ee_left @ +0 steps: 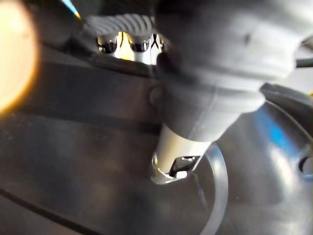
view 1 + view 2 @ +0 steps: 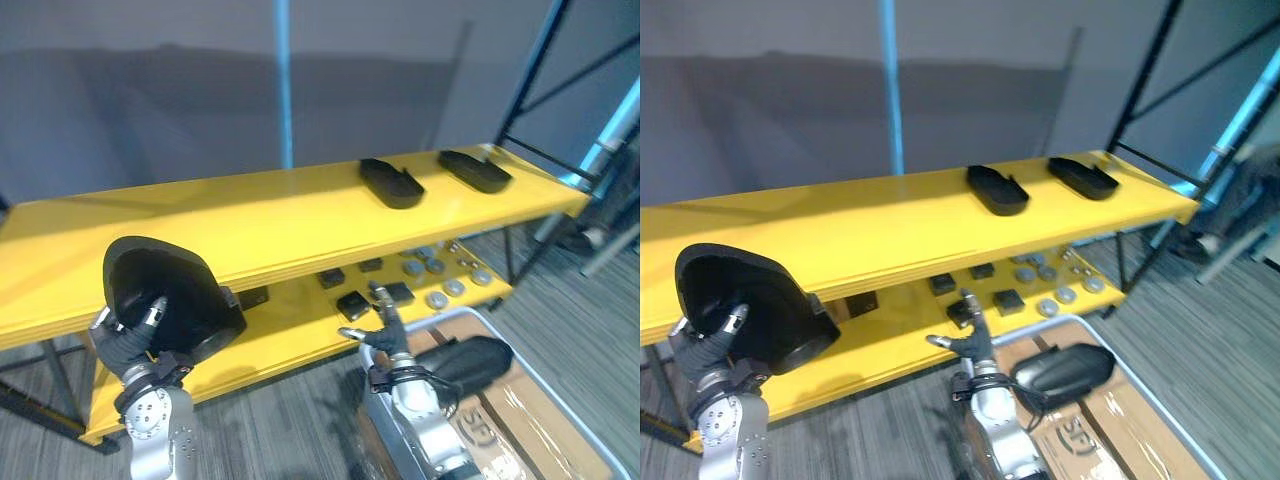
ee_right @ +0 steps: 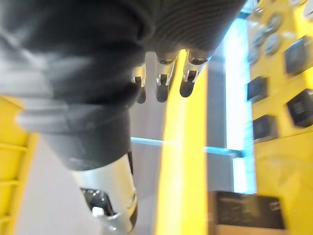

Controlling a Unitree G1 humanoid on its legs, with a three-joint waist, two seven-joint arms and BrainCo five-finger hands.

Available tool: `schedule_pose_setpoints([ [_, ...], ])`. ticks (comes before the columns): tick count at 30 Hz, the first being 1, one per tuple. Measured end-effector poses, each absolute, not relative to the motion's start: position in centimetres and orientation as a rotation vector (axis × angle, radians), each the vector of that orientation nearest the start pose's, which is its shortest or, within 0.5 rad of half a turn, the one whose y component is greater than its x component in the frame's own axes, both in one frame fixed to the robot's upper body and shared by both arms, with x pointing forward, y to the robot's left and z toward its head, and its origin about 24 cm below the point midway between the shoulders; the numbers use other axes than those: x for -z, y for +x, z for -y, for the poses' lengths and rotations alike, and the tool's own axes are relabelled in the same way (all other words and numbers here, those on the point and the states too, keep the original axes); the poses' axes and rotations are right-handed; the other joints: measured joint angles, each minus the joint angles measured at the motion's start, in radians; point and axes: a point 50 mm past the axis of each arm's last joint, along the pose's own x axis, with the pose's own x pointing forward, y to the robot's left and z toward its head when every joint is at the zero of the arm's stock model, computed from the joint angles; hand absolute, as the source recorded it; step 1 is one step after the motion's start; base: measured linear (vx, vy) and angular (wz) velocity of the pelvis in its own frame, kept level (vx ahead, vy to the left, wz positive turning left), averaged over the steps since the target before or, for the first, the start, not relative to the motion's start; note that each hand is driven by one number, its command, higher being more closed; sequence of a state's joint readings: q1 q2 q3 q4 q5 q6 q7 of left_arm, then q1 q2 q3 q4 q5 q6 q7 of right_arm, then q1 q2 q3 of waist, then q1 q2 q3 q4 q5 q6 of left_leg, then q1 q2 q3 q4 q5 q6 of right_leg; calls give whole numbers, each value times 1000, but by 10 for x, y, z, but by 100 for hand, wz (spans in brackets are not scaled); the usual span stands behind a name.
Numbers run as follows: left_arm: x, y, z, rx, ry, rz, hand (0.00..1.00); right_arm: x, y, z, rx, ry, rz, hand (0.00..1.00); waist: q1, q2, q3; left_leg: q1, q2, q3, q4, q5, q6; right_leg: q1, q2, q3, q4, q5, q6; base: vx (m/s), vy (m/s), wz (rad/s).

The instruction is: Walk over and take plastic housings, then place them on the shelf

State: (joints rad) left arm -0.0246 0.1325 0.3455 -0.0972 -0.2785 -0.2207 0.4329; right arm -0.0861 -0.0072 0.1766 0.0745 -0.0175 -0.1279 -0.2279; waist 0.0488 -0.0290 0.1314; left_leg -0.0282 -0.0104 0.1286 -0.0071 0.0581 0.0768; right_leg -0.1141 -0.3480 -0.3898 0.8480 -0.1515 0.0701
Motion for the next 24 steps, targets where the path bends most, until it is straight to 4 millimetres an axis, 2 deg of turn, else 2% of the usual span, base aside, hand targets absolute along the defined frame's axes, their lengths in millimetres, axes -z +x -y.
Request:
schedule_pose_setpoints([
  [2,-101,227,-273,-742,-145,391,100,-56,257,132,103,17,143,0,-12,0,1,21,-26,-76,-23,0,-1,-34,65,50,-220,-27,18,132,-79,126],
  [3,-102,228,-272,-722,-138,395,100,-54,252,147,161,12,135,0,-16,1,2,27,-32,-111,-31,0,-1,-43,112,105,-372,-24,22,113,-103,105],
  [5,-104,229,-273,-696,-122,401,100,-48,242,171,260,1,114,0,-29,-2,3,41,-42,-150,-36,-5,-9,-61,159,161,-538,-3,13,153,-151,86],
  [7,-104,228,-274,-687,-112,396,100,-44,235,181,299,-7,95,0,-33,-12,2,50,-55,-155,-20,-26,-28,-54,173,175,-626,60,-25,180,-159,30],
  [8,-103,229,-270,-659,-113,393,100,-36,226,187,323,-17,61,0,-41,-8,2,55,-60,-159,6,-65,-45,-20,175,188,-661,172,-20,191,-167,8],
  [9,-104,230,-267,-633,-114,397,100,-31,222,190,328,-26,40,0,-44,11,6,54,-38,-144,23,-96,-64,2,195,183,-691,178,-27,190,-158,3],
  [10,-106,230,-265,-617,-116,407,100,-29,219,191,329,-32,27,0,-49,20,7,52,-21,-126,33,-109,-68,13,208,180,-710,181,-30,211,-133,-11],
  [12,-115,236,-255,-545,-161,447,100,-20,208,192,323,-38,-13,0,-76,28,5,51,34,-80,76,-150,-108,57,253,166,-762,181,-40,261,-164,-4],
  [13,-116,238,-253,-525,-178,450,100,-20,207,193,319,-39,-16,0,-83,30,6,49,45,-75,104,-168,-110,70,263,166,-769,178,-45,218,-111,-11],
  [15,-114,244,-243,-458,-263,438,100,-24,198,198,316,-41,-3,0,-95,42,16,6,87,-13,301,-241,-125,120,292,184,-785,159,-57,201,-36,-24],
  [17,-112,247,-239,-439,-331,431,100,-26,193,201,305,-49,-1,0,-94,54,23,-49,112,9,491,-258,-151,152,299,205,-798,158,-58,170,20,-33],
  [18,-114,250,-235,-424,-374,437,100,-27,192,202,294,-50,3,0,-94,54,31,-93,118,14,598,-261,-167,175,283,221,-812,156,-62,153,57,-35],
  [19,-115,253,-233,-413,-391,439,100,-27,192,202,292,-49,1,0,-93,55,33,-100,124,15,602,-265,-168,178,276,229,-812,156,-62,127,115,-37],
  [21,-124,268,-229,-370,-449,460,100,-26,190,204,286,-58,-6,0,-98,57,39,-100,192,36,488,-272,-178,181,252,265,-814,153,-57,77,142,-37],
  [22,-128,274,-228,-353,-471,464,100,-27,190,205,283,-61,-3,0,-105,57,40,-101,207,34,445,-270,-182,181,243,270,-814,146,-48,45,265,-10],
  [24,-139,291,-225,-315,-514,474,100,-25,186,208,280,-80,-17,0,-137,78,48,-89,242,18,272,-237,-193,173,235,276,-795,126,-20,17,339,-9],
])
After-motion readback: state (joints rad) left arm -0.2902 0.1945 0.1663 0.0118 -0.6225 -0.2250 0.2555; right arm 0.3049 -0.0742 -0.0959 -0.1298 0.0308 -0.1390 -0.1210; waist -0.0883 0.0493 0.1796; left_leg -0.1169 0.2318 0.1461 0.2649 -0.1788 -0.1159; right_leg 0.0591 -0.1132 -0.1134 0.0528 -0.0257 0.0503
